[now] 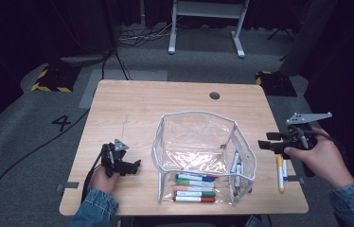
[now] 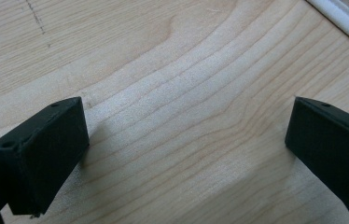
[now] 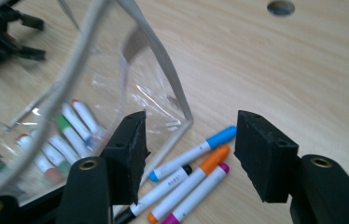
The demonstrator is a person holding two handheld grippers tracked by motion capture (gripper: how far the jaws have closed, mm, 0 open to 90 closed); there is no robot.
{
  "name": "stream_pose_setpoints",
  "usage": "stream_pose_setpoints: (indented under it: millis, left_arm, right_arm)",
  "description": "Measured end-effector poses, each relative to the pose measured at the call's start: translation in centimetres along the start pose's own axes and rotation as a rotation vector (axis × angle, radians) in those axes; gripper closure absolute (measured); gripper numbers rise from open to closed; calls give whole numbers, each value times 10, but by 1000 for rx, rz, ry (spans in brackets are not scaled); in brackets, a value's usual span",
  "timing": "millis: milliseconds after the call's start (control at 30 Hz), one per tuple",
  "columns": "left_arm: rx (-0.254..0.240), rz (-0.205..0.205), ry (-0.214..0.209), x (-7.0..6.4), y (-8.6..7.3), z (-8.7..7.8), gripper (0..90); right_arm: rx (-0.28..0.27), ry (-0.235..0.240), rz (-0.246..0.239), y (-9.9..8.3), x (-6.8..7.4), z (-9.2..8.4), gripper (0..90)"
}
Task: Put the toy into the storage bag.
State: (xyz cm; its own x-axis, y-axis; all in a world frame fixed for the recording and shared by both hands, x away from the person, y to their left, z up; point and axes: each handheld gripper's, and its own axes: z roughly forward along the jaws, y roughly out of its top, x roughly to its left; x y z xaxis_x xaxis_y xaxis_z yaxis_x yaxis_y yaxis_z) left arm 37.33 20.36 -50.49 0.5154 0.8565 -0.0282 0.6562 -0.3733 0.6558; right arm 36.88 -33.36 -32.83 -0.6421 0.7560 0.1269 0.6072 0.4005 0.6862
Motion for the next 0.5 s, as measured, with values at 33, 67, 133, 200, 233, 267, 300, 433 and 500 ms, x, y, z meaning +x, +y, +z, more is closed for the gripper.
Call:
stream_pose_setpoints:
  millis: [33, 67, 133, 200, 233, 267, 300, 433, 500]
  left_arm:
    - [1, -1, 1, 0, 0, 0, 0]
    - [0, 0, 0, 0, 0, 0, 0]
    - [2, -2, 0, 0, 0, 0, 0]
    - [0, 0, 0, 0, 0, 0, 0]
    - [0, 0, 0, 0, 0, 0, 0]
    - [0, 0, 0, 0, 0, 0, 0]
    - [1, 0, 0, 0, 0, 0, 0]
    - [-1, 1, 1, 0, 0, 0, 0]
    - [0, 1, 0, 0, 0, 0, 0]
  right_arm:
    - [9, -7, 7, -5, -2, 4, 444]
    - [17, -14, 13, -9, -4, 8, 445]
    - [32, -19, 26, -17, -8, 18, 450]
    - [50, -17, 38, -25, -10, 27, 452]
    - [60, -18, 41, -29, -11, 33, 452]
    - [72, -20, 44, -33, -12, 38, 452]
    - [86, -20, 48, -38, -12, 44, 452]
    - [133, -19, 66, -55, -14, 65, 454]
    - [153, -20, 70, -62, -15, 73, 455]
